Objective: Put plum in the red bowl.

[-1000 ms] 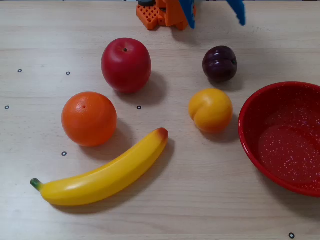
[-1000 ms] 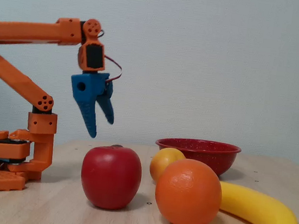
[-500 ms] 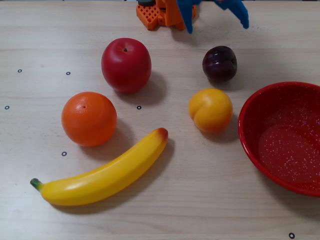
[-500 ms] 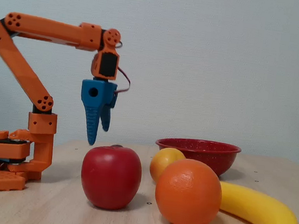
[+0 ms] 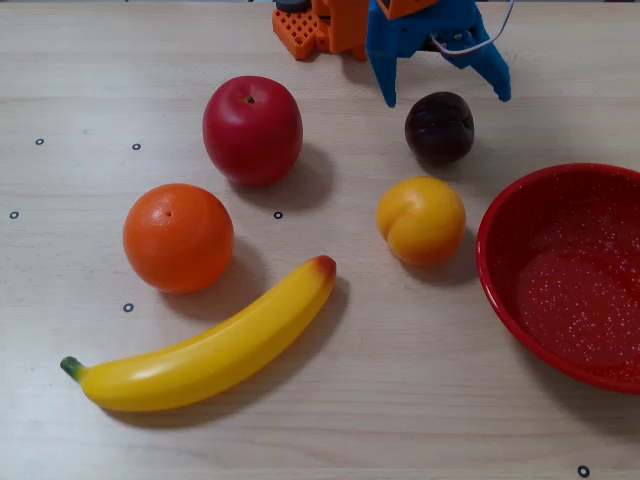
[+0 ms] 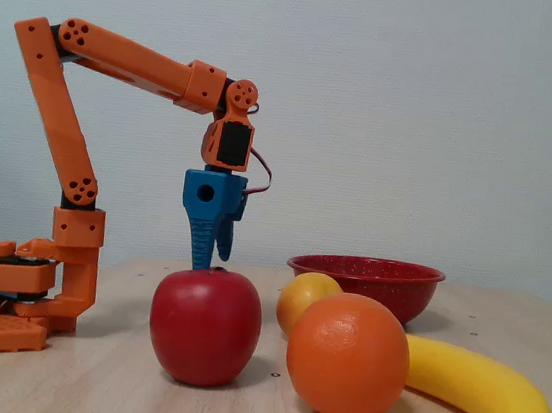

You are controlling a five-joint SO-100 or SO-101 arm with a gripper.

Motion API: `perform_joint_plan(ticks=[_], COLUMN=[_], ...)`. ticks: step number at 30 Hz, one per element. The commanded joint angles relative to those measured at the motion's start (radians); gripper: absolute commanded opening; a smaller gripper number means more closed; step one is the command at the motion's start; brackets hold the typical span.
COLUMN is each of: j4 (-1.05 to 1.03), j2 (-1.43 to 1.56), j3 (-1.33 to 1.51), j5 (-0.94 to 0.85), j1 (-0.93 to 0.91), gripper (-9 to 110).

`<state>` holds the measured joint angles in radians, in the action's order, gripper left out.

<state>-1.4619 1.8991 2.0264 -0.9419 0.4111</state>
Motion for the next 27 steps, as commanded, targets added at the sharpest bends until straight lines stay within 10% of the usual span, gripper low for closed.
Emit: perform_joint_plan(ticks=[1,27], j4=[0.021,0.117], j2=[0.005,-0.192], j3=[-0.075,-0.095], j5=[0.009,-0.018], j1=[-0.008,-0.049], gripper=[46,44])
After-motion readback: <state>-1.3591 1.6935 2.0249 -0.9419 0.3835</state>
